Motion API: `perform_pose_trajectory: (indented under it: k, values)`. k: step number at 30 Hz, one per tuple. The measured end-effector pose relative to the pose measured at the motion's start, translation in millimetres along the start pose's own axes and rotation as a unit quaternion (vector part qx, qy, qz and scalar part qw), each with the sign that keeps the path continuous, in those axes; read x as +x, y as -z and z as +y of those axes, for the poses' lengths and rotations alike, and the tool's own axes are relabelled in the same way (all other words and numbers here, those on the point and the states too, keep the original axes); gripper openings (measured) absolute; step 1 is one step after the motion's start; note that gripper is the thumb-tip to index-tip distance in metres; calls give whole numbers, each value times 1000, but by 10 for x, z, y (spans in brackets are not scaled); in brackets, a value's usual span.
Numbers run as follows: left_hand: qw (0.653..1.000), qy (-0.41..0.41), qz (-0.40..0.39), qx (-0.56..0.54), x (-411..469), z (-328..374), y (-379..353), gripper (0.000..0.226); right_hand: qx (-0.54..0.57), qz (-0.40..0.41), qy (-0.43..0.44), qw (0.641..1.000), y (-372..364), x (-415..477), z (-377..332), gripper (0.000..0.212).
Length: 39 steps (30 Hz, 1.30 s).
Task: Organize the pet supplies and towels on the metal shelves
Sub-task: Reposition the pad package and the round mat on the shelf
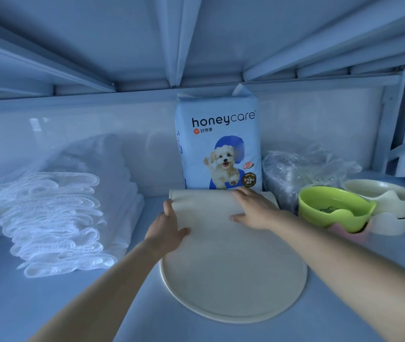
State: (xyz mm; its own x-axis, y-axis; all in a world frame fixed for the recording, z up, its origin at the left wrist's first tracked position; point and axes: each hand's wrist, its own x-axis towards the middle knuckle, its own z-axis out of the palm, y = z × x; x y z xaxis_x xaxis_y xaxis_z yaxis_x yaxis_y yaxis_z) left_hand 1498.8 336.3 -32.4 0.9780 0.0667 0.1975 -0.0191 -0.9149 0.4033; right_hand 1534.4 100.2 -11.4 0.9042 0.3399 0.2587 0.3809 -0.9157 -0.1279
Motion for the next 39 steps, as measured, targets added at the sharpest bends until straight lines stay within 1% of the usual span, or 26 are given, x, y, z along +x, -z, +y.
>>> perform_pose_trajectory:
  k: [3, 6, 10, 12, 14, 16, 18, 21, 25, 28, 32, 35, 39]
  values:
    - [999, -2, 5, -35, -32, 1, 15, 76, -1, -20, -9, 1000, -4, 114, 26, 87]
    - [999, -1, -2, -49, -60, 15, 18, 79, 12, -29, -16, 999, -14, 167, 62, 95]
    - [996, 29, 1, -80, -33, 15, 41, 104, -10, -45, -17, 999, 5, 234, 67, 97]
    - [995, 48, -8, -82, -41, 15, 60, 110, -19, -52, -20, 998, 8, 266, 69, 98]
    - [993, 58, -10, -102, -57, 5, 77, 111, -6, -52, -16, 998, 4, 284, 84, 101]
    - [990, 63, 2, -128, -77, -7, 87, 107, 17, -54, -14, 998, 1, 282, 112, 104]
    - [987, 52, 20, -154, -122, 0, 86, 97, 41, -56, -11, 998, -2, 277, 147, 105]
    - [980, 2, 48, -193, -231, 48, 106, 80, 72, -45, -12, 996, 14, 258, 187, 100]
    - [978, -75, 84, -175, -367, 100, 168, 75, 99, -27, -11, 995, 72, 199, 147, 86]
    - [970, -120, 113, -177, -462, 130, 205, 69, 143, -17, -7, 989, 135, 147, 51, 82]
    - [957, -163, 176, -160, -593, 193, 289, 51, 191, -27, 18, 981, 272, 32, -59, 71]
    - [944, -181, 221, -162, -678, 272, 380, 38, 183, -30, 46, 982, 361, -59, -57, 80]
    - [934, -203, 242, -168, -734, 344, 454, 34, 169, -21, 72, 983, 445, -211, -58, 92]
